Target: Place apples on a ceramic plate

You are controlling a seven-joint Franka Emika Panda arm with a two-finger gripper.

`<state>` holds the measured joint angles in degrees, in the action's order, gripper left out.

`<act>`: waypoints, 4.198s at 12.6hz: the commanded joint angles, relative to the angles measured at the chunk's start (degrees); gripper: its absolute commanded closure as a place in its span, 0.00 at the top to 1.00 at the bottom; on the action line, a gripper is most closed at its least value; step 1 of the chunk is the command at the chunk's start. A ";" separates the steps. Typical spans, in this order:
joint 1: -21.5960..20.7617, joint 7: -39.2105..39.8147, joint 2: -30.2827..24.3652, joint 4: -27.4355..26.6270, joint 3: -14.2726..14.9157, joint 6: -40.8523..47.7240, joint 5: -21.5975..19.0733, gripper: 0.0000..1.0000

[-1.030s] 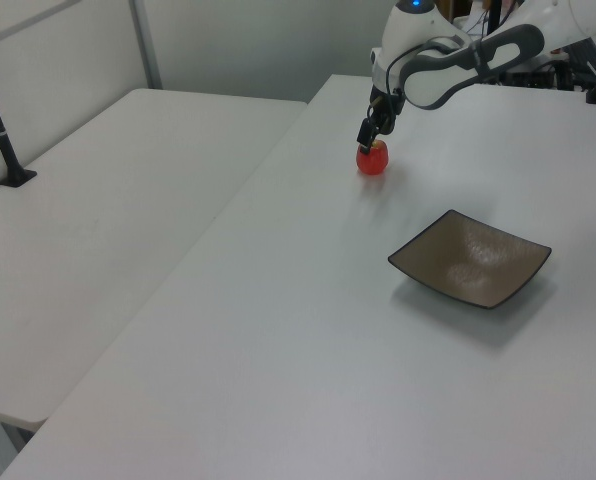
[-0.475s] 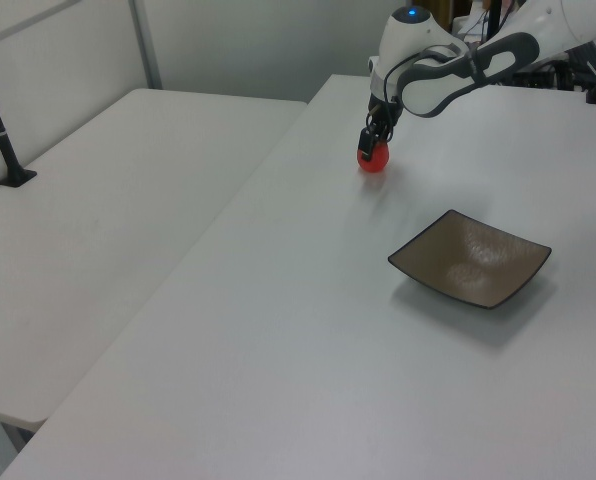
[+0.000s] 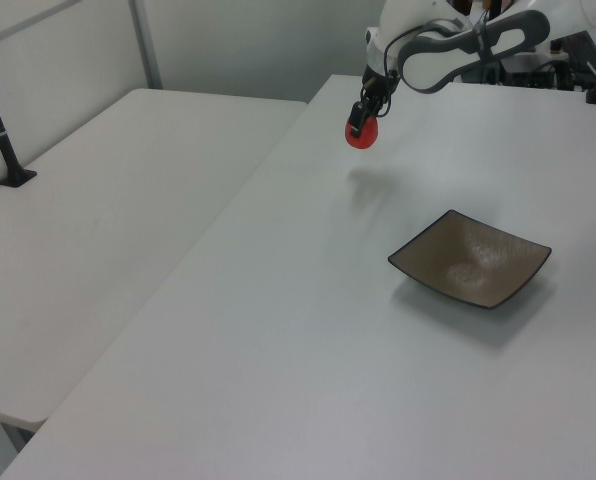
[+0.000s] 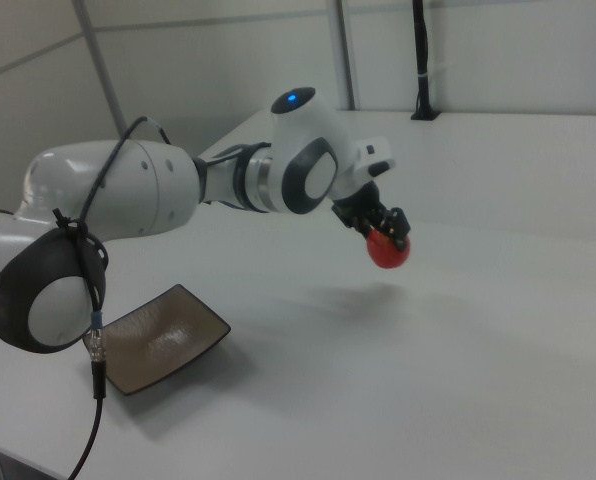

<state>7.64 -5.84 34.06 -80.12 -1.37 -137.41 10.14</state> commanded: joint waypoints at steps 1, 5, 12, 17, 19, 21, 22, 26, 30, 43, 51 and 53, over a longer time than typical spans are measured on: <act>0.09 -1.89 -6.71 -5.48 -4.15 4.94 -0.30 0.40; -6.39 -1.90 -13.83 -11.18 -4.60 12.14 -1.70 0.42; -20.55 -1.28 -30.18 -29.02 -4.69 21.37 -4.78 0.42; -24.51 3.54 -30.90 -34.74 -4.60 26.92 -4.78 0.43; -24.69 4.25 -30.11 -35.89 -4.69 26.84 -4.60 0.63; -24.69 4.34 -29.40 -35.98 -4.69 26.49 -4.08 0.79; -24.69 4.34 -29.31 -35.98 -4.69 26.40 -3.99 0.79; -24.60 4.78 -29.05 -35.90 -4.69 26.22 -3.90 0.79; -24.60 5.05 -29.14 -35.81 -4.69 26.22 -3.90 0.80; -21.02 4.26 -31.16 -29.33 -3.99 29.72 -4.78 1.00; -17.05 -8.14 -31.86 -23.59 5.41 24.05 -9.34 1.00; -16.78 -7.44 -31.95 -24.12 6.12 23.94 -9.35 1.00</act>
<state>-8.80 -12.21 2.33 -103.48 3.73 -112.09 1.93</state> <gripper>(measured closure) 0.000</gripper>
